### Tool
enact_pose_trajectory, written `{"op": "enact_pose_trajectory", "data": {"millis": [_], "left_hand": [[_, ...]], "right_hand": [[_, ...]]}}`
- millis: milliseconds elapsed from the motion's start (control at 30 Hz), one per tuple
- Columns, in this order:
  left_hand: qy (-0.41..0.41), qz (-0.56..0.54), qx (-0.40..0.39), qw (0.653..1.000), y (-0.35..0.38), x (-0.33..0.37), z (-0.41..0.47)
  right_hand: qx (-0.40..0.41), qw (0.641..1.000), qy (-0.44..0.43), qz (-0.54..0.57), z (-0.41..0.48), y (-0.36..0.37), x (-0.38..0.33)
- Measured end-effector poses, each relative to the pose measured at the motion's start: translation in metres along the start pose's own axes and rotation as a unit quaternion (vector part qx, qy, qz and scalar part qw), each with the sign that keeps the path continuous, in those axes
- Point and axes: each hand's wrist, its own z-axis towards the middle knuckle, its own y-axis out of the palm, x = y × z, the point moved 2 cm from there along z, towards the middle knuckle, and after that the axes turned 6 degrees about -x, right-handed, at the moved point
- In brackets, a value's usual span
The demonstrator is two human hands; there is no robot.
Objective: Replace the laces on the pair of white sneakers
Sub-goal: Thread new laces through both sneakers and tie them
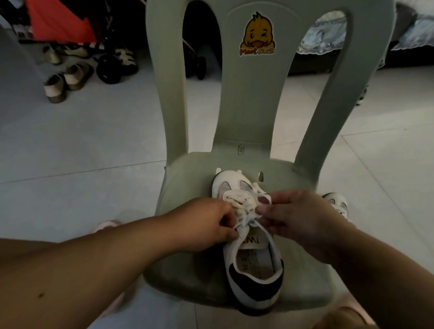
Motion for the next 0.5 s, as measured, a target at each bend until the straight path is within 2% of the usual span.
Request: {"op": "enact_pose_trajectory", "data": {"millis": [133,267,400,500], "left_hand": [[0.011,-0.003,0.003,1.000,-0.005,0.001,-0.001],[0.007,-0.063,0.005,0.998,-0.016,0.002,-0.006],[-0.009,-0.002,-0.012,1.000,-0.025,0.000,-0.007],[-0.026,0.066,-0.053,0.996,-0.027,-0.006,-0.008]], "right_hand": [[0.007,0.999,-0.026,0.034,-0.002,0.004,0.001],[-0.021,0.995,-0.036,0.093,0.002,0.009,0.001],[-0.028,0.999,-0.019,0.038,0.005,0.006,0.000],[-0.009,0.999,-0.004,-0.035,0.007,0.007,0.000]]}}
